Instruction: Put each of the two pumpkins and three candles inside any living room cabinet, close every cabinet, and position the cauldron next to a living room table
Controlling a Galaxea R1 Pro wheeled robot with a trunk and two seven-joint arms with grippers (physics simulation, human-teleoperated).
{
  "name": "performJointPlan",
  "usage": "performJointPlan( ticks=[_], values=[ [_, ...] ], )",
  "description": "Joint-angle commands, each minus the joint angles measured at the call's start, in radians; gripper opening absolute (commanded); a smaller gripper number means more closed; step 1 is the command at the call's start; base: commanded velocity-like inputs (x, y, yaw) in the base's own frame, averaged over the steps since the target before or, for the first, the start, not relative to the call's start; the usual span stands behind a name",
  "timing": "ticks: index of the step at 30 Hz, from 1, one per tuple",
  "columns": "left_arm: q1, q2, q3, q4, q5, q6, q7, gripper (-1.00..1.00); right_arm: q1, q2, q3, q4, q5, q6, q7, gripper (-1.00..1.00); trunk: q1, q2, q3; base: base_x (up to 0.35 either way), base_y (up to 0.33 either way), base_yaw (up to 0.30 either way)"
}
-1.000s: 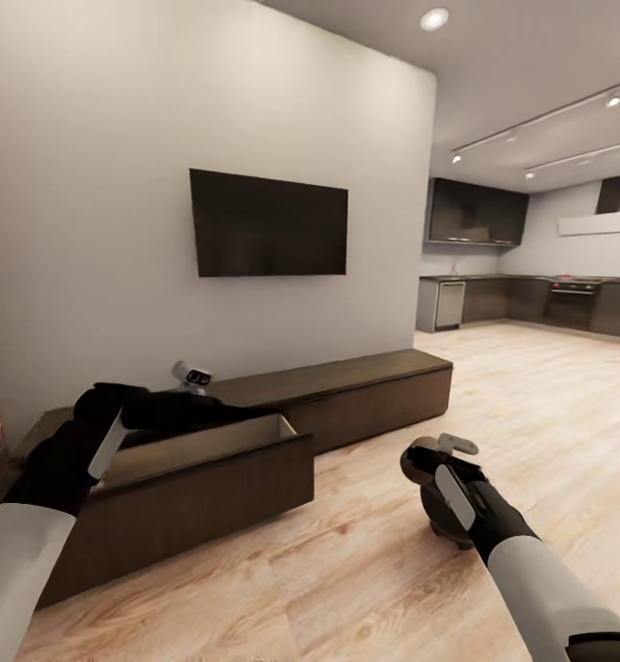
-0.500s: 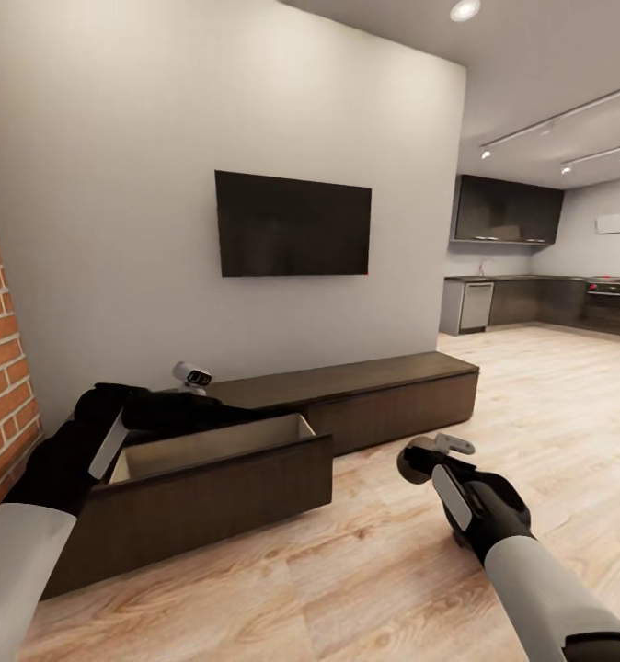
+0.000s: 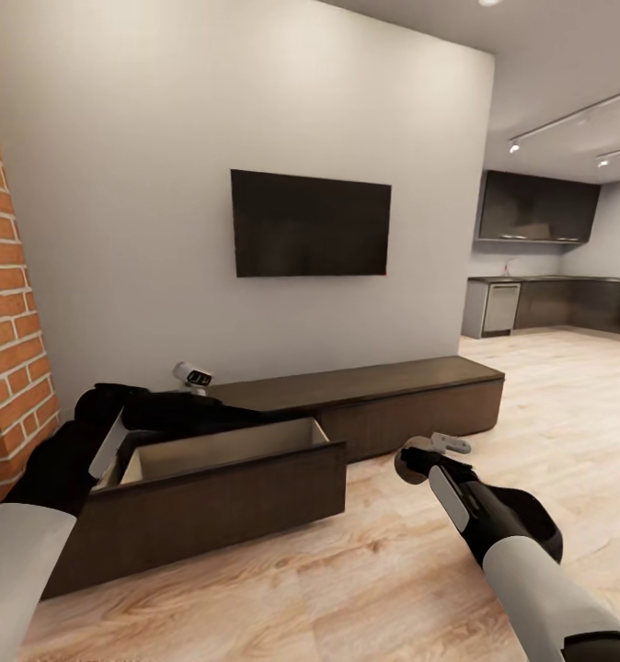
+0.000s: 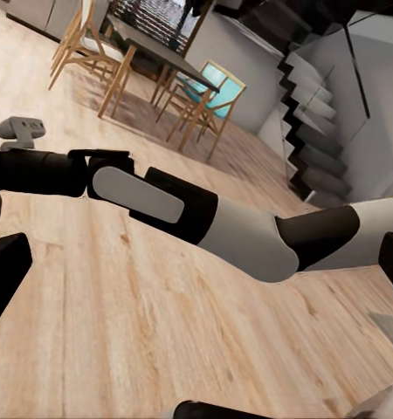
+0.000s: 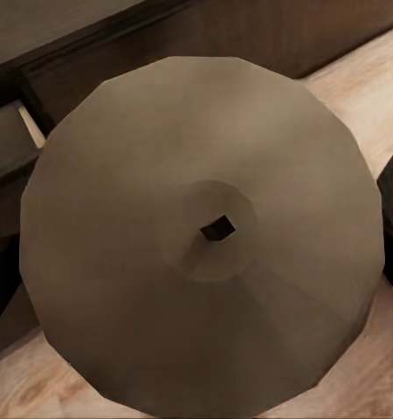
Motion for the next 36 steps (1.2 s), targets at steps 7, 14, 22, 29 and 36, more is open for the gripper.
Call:
performJointPlan(
  ticks=[7,14,22,29,36],
  values=[
    [-0.001,0.001,-0.004,0.000,0.000,0.011,-0.004,1.00,0.000,-0.001,0.008,-0.002,-0.009,0.003,-0.011,-1.00,0.000,-0.001,-0.001,0.092,-0.118,0.283],
    [-0.001,0.001,-0.003,-0.001,0.001,0.011,-0.004,1.00,0.000,0.003,0.012,-0.002,-0.008,0.003,-0.012,-1.00,0.000,-0.001,-0.001,0.012,-0.132,0.290],
    [-0.001,0.001,-0.003,-0.002,0.001,0.011,-0.004,1.00,0.000,0.005,0.041,-0.014,-0.017,0.021,-0.012,-1.00,0.000,-0.001,-0.001,0.001,-0.164,0.211],
    [-0.001,0.001,-0.003,0.000,0.001,0.011,-0.004,1.00,0.000,0.015,0.041,-0.139,-0.023,0.191,-0.013,-1.00,0.000,-0.001,-0.001,0.000,-0.168,0.022],
    [-0.001,0.001,-0.002,0.000,0.002,0.011,-0.004,1.00,0.000,0.031,0.042,-0.149,-0.023,0.209,-0.014,-1.00,0.000,-0.001,-0.001,0.002,-0.160,0.001]
  ],
)
